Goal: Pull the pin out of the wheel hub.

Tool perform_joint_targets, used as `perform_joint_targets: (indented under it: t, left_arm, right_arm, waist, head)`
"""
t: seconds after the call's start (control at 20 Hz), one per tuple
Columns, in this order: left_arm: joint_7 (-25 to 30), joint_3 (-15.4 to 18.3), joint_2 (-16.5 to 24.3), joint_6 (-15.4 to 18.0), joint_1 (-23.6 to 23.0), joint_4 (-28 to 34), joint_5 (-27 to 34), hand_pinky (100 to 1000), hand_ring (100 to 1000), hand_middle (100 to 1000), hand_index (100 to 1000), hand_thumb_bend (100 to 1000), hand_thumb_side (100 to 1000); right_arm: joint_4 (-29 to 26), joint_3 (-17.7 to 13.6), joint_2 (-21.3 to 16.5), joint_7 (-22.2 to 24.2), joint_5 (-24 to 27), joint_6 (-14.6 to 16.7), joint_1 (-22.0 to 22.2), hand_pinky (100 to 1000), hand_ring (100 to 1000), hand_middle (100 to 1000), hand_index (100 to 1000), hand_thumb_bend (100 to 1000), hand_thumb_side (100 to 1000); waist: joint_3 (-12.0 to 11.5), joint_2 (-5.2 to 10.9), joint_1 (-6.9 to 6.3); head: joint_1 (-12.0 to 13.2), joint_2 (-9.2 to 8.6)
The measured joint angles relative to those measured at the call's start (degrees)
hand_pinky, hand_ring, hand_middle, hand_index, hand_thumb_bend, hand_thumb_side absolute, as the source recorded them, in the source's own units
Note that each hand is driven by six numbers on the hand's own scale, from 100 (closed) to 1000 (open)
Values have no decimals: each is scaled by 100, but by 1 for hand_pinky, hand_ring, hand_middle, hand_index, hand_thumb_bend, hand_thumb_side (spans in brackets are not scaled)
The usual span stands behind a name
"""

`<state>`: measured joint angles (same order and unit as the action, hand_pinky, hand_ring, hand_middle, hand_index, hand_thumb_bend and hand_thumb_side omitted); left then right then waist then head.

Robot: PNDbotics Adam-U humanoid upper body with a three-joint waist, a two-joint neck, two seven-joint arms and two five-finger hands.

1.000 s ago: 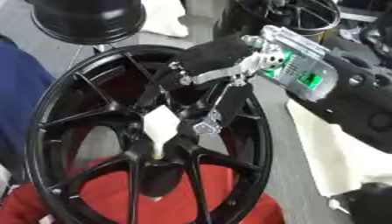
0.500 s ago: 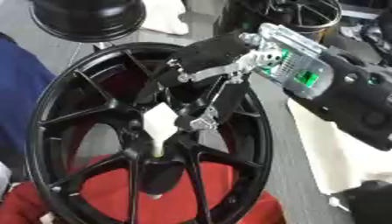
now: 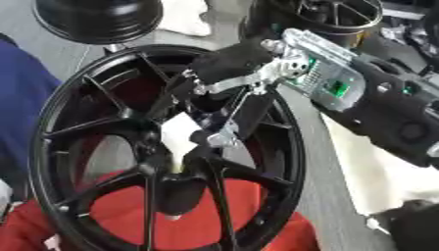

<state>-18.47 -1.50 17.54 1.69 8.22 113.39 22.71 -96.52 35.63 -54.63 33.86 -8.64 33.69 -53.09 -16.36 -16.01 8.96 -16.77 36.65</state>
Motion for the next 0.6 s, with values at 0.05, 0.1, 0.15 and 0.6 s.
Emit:
perform_joint_targets:
  t: [0.05, 0.1, 0.15, 0.6]
  left_arm:
    - [0, 0, -1, 0, 7, 0, 4, 693, 762, 611, 749, 149, 696]
    - [0, 0, -1, 0, 13, 0, 11, 693, 762, 611, 749, 150, 696]
    - [0, 0, -2, 0, 19, 0, 16, 693, 762, 611, 749, 149, 697]
    - [2, -2, -12, -2, 39, 0, 35, 693, 762, 611, 749, 150, 700]
  right_arm:
    - [8, 4, 0, 0, 0, 0, 3, 876, 868, 810, 955, 100, 627]
    - [10, 4, 1, 0, -1, 0, 8, 876, 868, 811, 956, 100, 609]
    - [10, 4, 2, 0, -5, 0, 16, 876, 868, 811, 956, 100, 613]
    - [15, 4, 42, 0, -86, 0, 60, 876, 871, 817, 965, 154, 481]
  waist:
    - [-10, -9, 0]
    - [-22, -20, 0]
    - [-31, -28, 0]
    - [-88, -80, 1]
  head:
    - [-5, 3]
    - [-10, 4]
    - [-20, 4]
    - [-57, 7]
